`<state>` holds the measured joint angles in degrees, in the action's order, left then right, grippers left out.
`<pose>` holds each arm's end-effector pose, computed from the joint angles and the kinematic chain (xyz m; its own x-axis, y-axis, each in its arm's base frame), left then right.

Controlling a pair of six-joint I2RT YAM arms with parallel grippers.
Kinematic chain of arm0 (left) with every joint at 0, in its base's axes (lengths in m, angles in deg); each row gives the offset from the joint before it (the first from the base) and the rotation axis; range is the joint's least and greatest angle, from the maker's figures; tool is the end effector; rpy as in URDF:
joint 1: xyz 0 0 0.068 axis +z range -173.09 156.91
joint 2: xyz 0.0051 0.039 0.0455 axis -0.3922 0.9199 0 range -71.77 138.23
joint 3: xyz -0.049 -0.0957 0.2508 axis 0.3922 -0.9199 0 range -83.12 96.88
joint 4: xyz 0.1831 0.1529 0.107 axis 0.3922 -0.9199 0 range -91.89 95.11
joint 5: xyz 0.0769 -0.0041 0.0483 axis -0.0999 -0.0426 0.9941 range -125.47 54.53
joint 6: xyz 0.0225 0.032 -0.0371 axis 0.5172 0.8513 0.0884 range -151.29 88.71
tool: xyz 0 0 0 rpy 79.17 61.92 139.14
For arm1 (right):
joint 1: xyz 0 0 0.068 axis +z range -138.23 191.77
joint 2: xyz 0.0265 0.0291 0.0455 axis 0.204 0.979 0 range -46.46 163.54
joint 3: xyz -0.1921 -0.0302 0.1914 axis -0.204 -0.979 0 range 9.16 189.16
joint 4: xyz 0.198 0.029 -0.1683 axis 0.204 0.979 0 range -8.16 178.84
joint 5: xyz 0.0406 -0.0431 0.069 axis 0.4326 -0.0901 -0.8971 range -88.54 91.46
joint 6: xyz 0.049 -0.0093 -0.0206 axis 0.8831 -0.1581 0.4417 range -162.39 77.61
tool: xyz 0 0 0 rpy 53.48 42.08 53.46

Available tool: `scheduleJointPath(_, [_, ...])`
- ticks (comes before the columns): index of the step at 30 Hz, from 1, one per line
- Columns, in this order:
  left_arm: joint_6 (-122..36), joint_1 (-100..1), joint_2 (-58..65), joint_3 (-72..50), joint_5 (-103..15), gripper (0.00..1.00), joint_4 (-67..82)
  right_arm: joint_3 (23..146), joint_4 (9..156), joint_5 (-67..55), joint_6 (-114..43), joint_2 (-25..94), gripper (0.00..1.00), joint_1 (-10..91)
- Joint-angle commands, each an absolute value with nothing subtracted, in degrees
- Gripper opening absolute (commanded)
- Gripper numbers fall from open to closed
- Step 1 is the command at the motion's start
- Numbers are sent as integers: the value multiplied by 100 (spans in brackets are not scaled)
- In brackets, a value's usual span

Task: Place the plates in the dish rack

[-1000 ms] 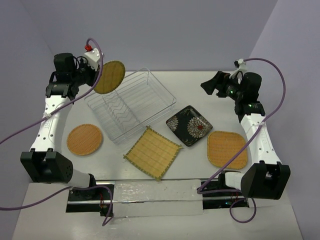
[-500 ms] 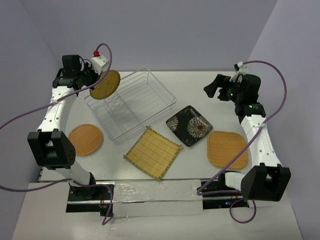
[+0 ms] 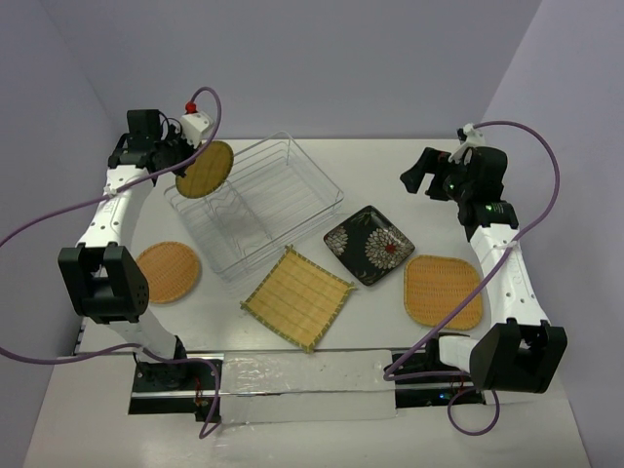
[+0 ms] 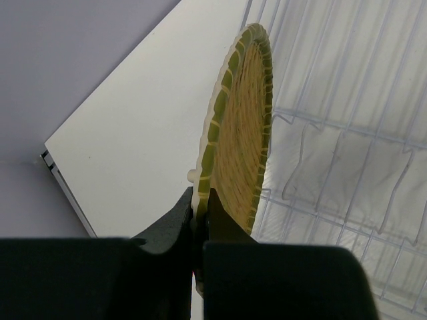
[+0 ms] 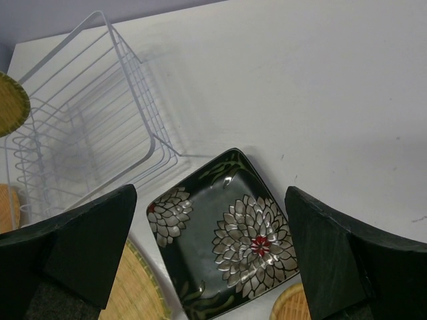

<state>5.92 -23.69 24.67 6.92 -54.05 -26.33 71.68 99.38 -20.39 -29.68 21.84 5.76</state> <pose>0.3847 -0.0154 0.3421 -0.3305 0.5766 -0.7472 0.5793 0.7490 0.3217 0.2704 -0.0151 0.3515 -0.4374 0.2513 -0.8634 -0.1501 0.9263 0.3457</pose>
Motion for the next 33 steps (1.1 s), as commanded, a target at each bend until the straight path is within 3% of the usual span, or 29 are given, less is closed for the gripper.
scheduleJointPath(1, [514, -2345, 2491, 714, -5151, 0, -2239, 7209, 9916, -1934, -3025, 2070, 100, 553])
scheduleJointPath(19, [94, -2863, 2570, 938, -4316, 0, -2466, 7127, 9954, -1662, -3122, 2054, 100, 553])
scheduleJointPath(33, [748, -2863, 2762, 715, -4834, 0, -2798, 7174, 9961, -1644, -3228, 2085, 100, 553])
